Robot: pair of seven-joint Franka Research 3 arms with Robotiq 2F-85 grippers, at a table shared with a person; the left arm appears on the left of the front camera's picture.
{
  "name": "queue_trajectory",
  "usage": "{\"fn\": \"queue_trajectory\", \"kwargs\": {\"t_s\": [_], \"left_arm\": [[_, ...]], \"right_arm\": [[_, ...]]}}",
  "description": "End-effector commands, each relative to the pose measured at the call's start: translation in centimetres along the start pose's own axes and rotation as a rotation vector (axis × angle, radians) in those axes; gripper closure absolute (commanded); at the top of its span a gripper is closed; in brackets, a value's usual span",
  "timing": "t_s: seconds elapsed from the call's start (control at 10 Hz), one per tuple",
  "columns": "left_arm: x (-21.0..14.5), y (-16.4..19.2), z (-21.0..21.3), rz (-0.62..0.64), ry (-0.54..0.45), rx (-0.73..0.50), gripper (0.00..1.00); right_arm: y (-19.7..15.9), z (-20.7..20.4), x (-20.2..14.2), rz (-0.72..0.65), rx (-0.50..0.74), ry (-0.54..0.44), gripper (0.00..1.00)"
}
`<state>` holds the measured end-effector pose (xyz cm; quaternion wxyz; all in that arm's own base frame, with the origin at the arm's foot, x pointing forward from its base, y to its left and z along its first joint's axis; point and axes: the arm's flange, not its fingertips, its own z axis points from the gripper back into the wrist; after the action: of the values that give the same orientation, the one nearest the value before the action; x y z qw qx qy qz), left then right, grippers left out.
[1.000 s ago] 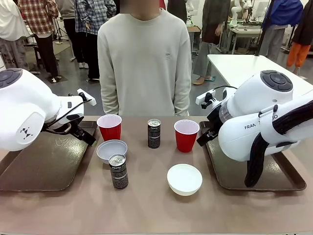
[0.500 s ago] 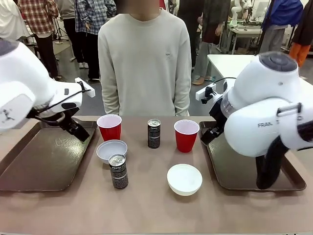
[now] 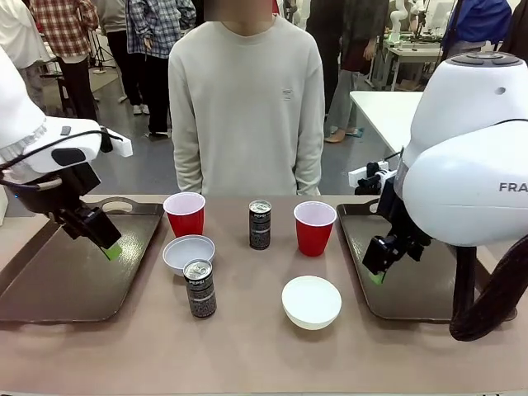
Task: Prepare tableware on both trays.
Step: Pick up a Picnic Bowl from the table and place it on a Handle tray.
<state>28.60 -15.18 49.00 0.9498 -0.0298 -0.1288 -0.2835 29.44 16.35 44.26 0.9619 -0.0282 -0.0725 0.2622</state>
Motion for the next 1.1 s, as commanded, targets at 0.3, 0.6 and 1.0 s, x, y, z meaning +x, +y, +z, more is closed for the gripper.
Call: {"fn": "queue_trajectory", "kwargs": {"t_s": [0.3, 0.6, 1.0], "left_arm": [[1.4, 3.6, 0.5, 0.095, -0.113, -0.205, 0.0], [-0.8, 9.3, 3.5, 0.255, -0.352, -0.514, 0.0], [-3.9, 14.9, 3.7, 0.442, -0.445, -0.56, 0.0]], "right_arm": [[-3.8, 1.9, -0.3, -0.053, 0.392, -0.088, 0.0], [-13.5, 4.6, -5.9, -0.225, 0.821, -0.228, 0.0], [-19.9, 3.1, -9.5, -0.382, 0.984, -0.374, 0.0]]}}
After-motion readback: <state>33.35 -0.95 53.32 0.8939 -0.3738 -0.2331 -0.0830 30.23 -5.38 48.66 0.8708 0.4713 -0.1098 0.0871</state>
